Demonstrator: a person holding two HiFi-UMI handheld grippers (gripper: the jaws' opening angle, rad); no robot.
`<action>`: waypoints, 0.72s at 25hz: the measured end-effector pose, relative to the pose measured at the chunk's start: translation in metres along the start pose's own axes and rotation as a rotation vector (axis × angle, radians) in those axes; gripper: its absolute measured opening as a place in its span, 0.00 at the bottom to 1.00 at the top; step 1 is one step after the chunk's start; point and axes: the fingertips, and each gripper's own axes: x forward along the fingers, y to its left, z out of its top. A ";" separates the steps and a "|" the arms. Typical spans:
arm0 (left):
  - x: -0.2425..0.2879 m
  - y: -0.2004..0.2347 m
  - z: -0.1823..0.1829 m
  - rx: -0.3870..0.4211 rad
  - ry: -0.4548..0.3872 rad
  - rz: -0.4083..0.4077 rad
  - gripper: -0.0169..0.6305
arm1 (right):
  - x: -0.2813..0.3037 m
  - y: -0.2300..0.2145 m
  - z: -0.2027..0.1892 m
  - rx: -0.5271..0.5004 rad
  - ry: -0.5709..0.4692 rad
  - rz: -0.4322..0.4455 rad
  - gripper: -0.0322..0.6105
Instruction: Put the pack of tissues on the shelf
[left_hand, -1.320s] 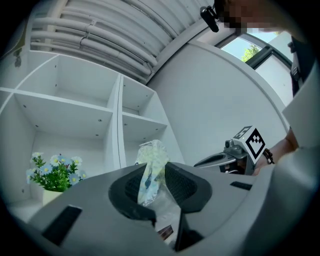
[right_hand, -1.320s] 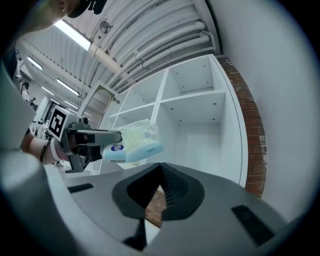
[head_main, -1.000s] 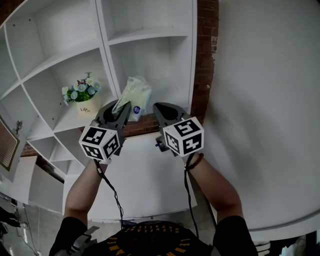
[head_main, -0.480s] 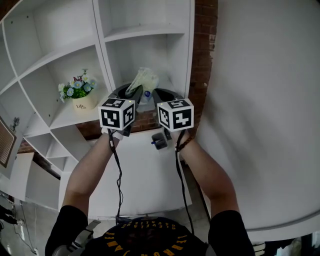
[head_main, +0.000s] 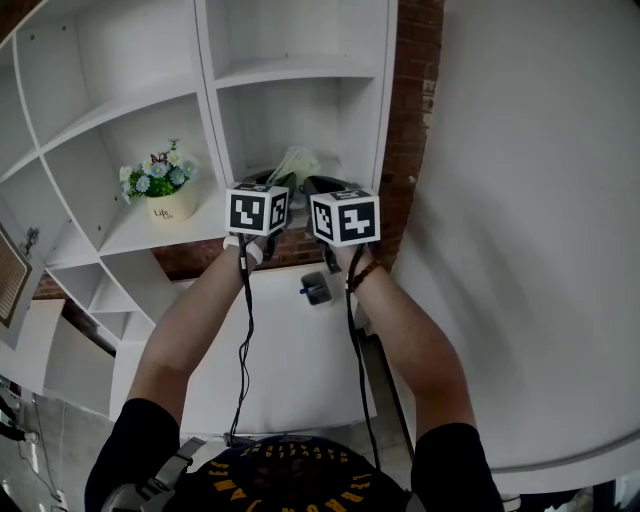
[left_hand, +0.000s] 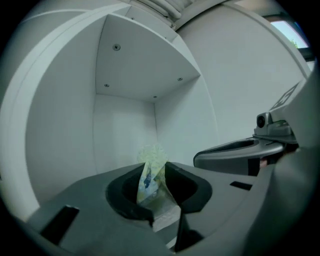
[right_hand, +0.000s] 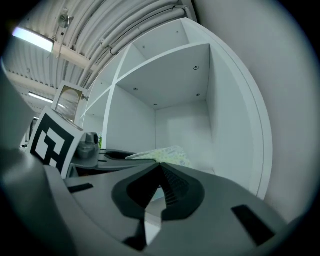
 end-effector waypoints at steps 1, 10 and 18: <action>0.004 0.002 0.001 0.002 0.007 0.011 0.14 | 0.002 -0.002 0.001 0.004 0.001 -0.003 0.04; 0.033 0.011 -0.009 -0.011 0.077 0.049 0.14 | 0.011 -0.020 -0.019 0.049 0.042 -0.047 0.04; 0.024 0.003 0.004 0.063 -0.035 0.052 0.34 | -0.007 -0.030 -0.021 0.079 -0.007 -0.061 0.04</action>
